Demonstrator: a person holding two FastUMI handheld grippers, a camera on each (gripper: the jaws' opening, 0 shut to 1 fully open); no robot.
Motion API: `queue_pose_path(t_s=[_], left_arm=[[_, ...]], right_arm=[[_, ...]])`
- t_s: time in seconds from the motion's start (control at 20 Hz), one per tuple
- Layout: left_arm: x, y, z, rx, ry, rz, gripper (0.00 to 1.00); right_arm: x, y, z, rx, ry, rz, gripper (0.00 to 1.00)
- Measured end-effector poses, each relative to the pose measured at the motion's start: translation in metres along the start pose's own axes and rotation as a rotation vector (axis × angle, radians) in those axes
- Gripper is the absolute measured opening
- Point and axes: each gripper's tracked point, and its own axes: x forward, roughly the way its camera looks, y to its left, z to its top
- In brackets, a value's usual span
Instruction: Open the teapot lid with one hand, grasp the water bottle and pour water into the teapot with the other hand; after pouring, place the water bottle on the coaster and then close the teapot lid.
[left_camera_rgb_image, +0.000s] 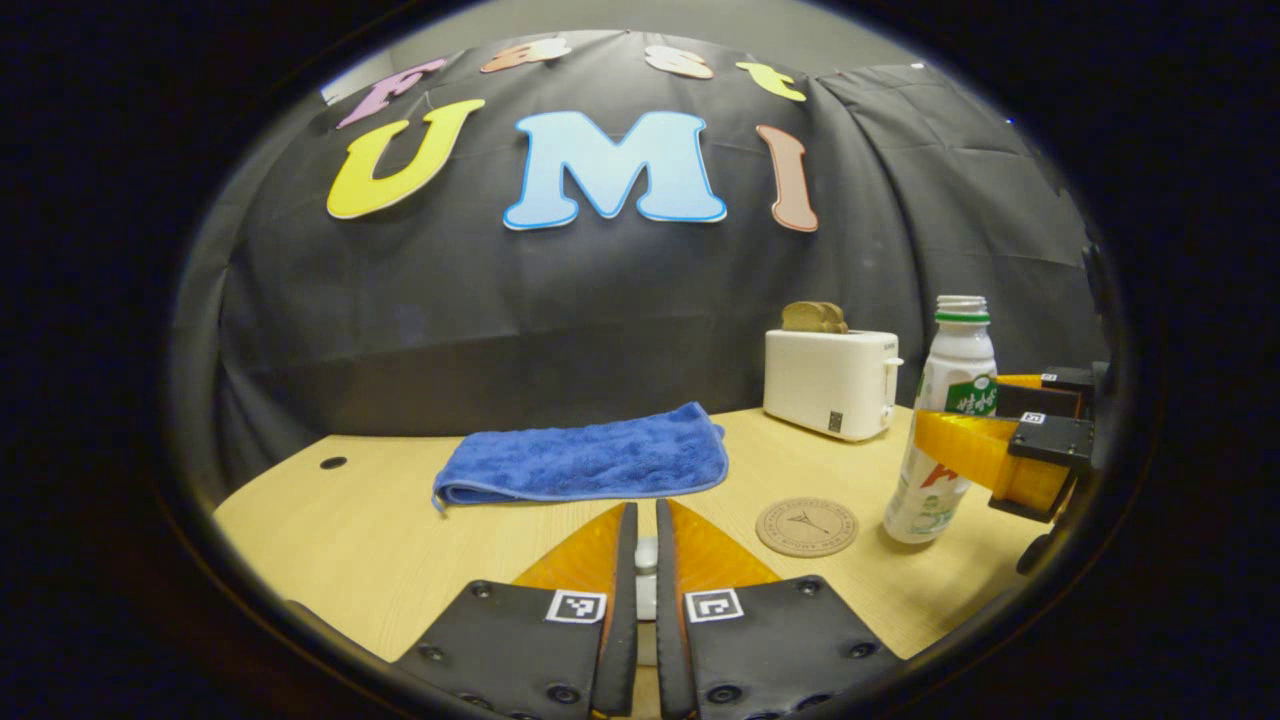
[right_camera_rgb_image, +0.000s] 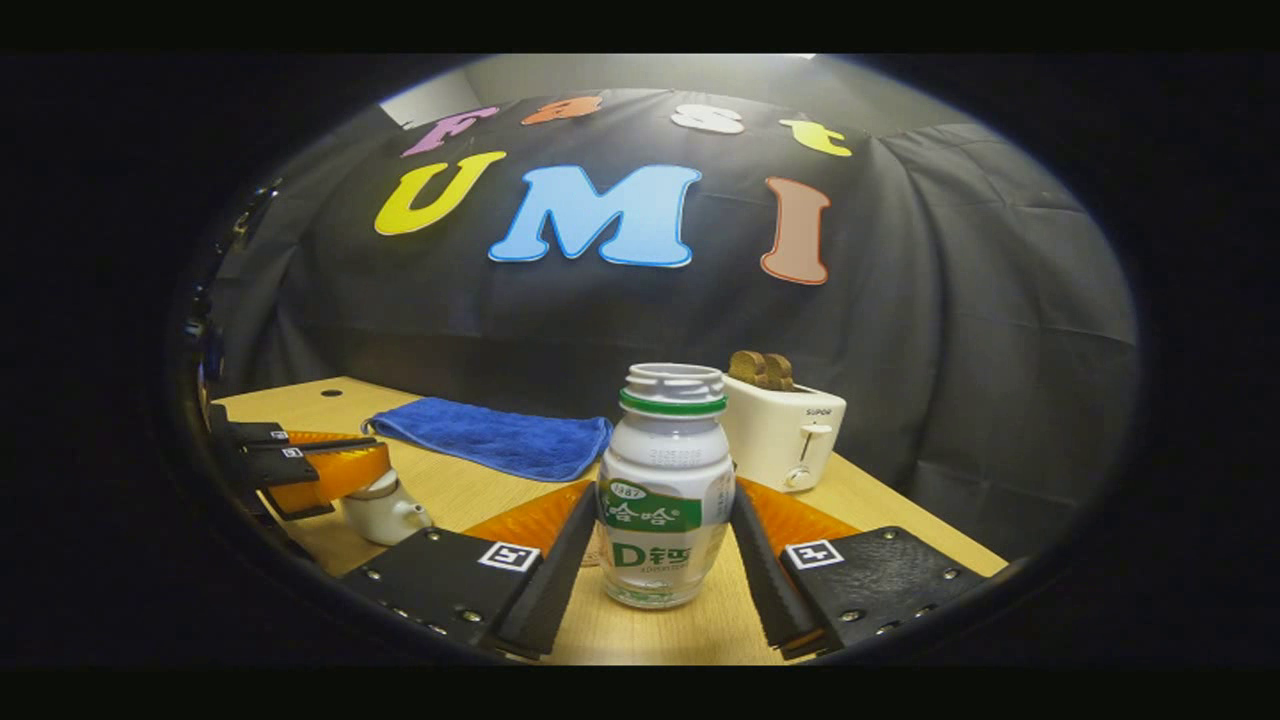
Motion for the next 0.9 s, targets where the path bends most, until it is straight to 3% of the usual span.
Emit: queue_pose_path(t_s=[0.05,0.1,0.3,0.75,0.8,0.9], left_arm=[[0.000,0.000,-0.001,-0.004,0.005,-0.002,0.19],[0.001,0.000,-0.002,-0.007,0.004,0.000,0.17],[-0.002,0.000,0.002,0.000,-0.011,0.008,0.33],[-0.015,0.017,0.015,-0.025,-0.048,0.036,0.33],[-0.017,0.020,0.015,-0.028,-0.053,0.041,0.24],[-0.020,0.024,0.021,-0.034,-0.069,0.046,0.28]], right_arm=[[0.000,0.001,0.000,0.000,0.001,0.001,0.75],[0.000,0.001,-0.001,0.000,0.002,0.002,0.74],[0.001,0.005,-0.004,0.009,0.012,0.013,0.74],[0.019,0.029,-0.001,0.022,0.019,0.068,0.75],[0.022,0.033,0.001,0.012,0.016,0.074,0.74],[0.030,0.040,0.005,0.003,0.016,0.086,0.74]])
